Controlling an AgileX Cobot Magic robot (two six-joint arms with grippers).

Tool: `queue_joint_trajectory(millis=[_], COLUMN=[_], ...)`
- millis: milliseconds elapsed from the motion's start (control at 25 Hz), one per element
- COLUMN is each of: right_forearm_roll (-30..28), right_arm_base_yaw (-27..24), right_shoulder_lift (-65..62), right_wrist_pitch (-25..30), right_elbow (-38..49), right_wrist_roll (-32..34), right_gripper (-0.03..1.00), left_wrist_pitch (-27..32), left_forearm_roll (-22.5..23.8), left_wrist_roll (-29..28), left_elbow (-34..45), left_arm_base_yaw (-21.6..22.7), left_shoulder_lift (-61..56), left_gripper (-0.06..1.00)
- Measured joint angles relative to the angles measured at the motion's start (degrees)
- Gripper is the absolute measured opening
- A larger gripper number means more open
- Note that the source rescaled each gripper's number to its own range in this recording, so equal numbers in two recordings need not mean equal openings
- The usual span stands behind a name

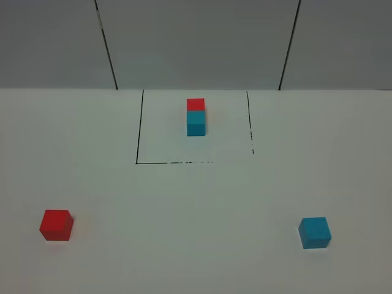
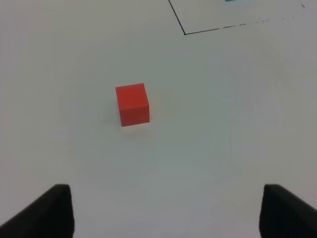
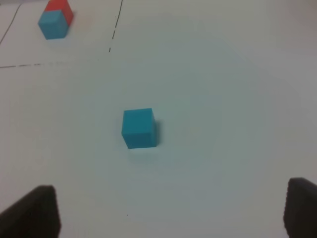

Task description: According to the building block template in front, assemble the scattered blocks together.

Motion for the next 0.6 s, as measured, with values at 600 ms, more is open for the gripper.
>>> queue_joint_trajectory(millis=[600], right_forearm_roll=[0.0], right_arm_base_yaw=[0.0], right_shoulder_lift=[0.0], right_wrist_pitch=[0.0], right_elbow=[0.0], right_wrist_roll=[0.0], right_gripper=[0.80], left_wrist_pitch=[0.0], left_forearm_roll=[0.0], left_wrist_roll=[0.0], left_elbow=[0.0], left_arm_base_yaw=[0.0], left_shoulder_lift=[0.0], left_gripper=[0.62])
